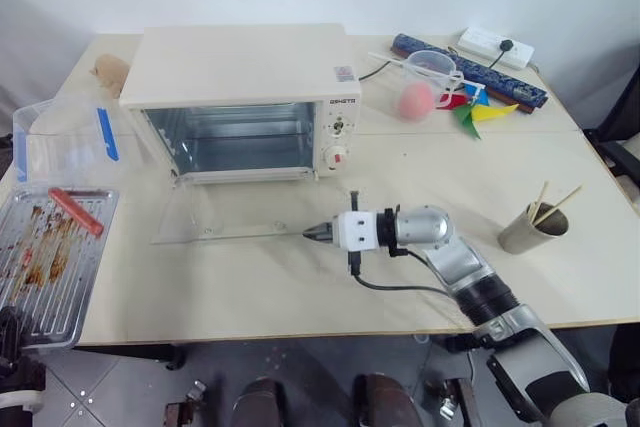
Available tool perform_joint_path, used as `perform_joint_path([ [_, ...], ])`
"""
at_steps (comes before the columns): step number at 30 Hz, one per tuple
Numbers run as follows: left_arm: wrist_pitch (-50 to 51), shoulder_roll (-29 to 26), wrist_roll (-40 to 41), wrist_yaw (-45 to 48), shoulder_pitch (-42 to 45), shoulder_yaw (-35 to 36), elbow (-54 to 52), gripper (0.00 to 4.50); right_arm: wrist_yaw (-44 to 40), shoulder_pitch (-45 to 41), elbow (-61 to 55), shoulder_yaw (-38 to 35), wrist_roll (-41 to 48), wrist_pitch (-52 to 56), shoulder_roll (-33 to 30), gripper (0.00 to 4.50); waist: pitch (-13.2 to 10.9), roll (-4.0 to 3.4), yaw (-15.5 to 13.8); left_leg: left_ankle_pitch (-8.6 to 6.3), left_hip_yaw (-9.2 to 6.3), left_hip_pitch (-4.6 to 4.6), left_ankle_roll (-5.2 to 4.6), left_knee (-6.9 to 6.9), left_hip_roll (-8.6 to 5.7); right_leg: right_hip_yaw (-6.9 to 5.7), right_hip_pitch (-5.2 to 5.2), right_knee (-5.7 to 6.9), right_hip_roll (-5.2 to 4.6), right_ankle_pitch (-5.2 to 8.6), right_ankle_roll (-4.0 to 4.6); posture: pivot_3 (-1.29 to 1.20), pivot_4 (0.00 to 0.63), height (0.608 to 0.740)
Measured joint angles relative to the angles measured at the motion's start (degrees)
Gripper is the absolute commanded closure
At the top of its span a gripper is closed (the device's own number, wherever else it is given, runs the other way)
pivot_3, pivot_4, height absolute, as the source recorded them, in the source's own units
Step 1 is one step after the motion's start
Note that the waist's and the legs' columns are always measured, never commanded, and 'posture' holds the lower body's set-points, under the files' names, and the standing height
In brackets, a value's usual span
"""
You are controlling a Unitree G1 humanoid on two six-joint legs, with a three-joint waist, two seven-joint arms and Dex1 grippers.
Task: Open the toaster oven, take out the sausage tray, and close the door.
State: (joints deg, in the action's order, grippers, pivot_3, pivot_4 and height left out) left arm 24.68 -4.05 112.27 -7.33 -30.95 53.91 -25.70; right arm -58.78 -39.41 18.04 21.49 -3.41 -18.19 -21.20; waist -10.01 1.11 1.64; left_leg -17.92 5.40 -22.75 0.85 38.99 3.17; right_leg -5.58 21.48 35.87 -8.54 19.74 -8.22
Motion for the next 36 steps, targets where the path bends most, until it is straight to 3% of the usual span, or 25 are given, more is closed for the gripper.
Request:
perform_joint_path([
  [9,8.5,0.0,0.0,5.7,-1.5,2.4,9.2,4.50,-2.3,-9.8,0.1,-3.4,3.8,3.4,-0.9,4.47,0.0,0.00,0.1,-0.05,0.02,-0.01,-0.02,0.00,0.01,0.00,0.03,0.00,0.00,0.00,0.00,0.00,0.150,0.740],
  [14,13.4,-3.0,0.0,7.2,-2.6,-0.1,10.8,4.50,-3.3,-18.0,4.5,-5.9,5.7,3.4,-0.5,4.47,0.0,0.00,0.1,-0.09,-0.03,-0.01,0.00,-0.03,0.04,0.01,0.04,0.08,0.00,0.00,0.00,0.00,0.150,0.740],
  [23,18.3,-9.6,0.0,6.0,-2.3,-4.0,9.7,4.50,-2.9,-23.9,9.9,-6.7,5.7,2.4,0.4,4.47,-0.1,-0.12,0.2,-0.11,-0.07,-0.02,0.01,-0.05,0.07,0.05,0.07,0.09,0.00,0.00,0.00,0.00,0.150,0.740],
  [27,21.5,-12.9,0.0,5.4,-1.8,-6.4,8.5,4.50,-3.4,-22.8,5.4,-7.9,7.8,6.5,0.0,4.47,-0.1,-0.14,0.1,-0.12,-0.09,-0.03,0.02,-0.09,0.08,0.06,0.07,0.08,0.00,0.00,0.00,0.00,0.150,0.740],
  [32,27.9,-21.4,-0.1,5.8,-0.6,-10.2,8.8,4.50,-9.9,-14.4,-11.9,-8.4,16.4,22.7,-6.6,4.47,-0.1,-0.18,-0.1,-0.15,-0.21,-0.11,-0.01,-0.12,0.06,0.04,0.08,0.04,-0.01,0.00,0.00,0.00,0.150,0.740],
  [36,31.9,-28.0,-0.1,6.6,3.0,-11.8,13.5,4.50,-16.7,-9.4,-20.7,-8.6,22.0,33.4,-14.7,3.62,-0.2,-0.27,0.0,-0.16,-0.13,-0.05,0.00,-0.21,0.08,-0.02,0.12,0.06,0.04,0.00,0.00,0.00,0.150,0.740],
])
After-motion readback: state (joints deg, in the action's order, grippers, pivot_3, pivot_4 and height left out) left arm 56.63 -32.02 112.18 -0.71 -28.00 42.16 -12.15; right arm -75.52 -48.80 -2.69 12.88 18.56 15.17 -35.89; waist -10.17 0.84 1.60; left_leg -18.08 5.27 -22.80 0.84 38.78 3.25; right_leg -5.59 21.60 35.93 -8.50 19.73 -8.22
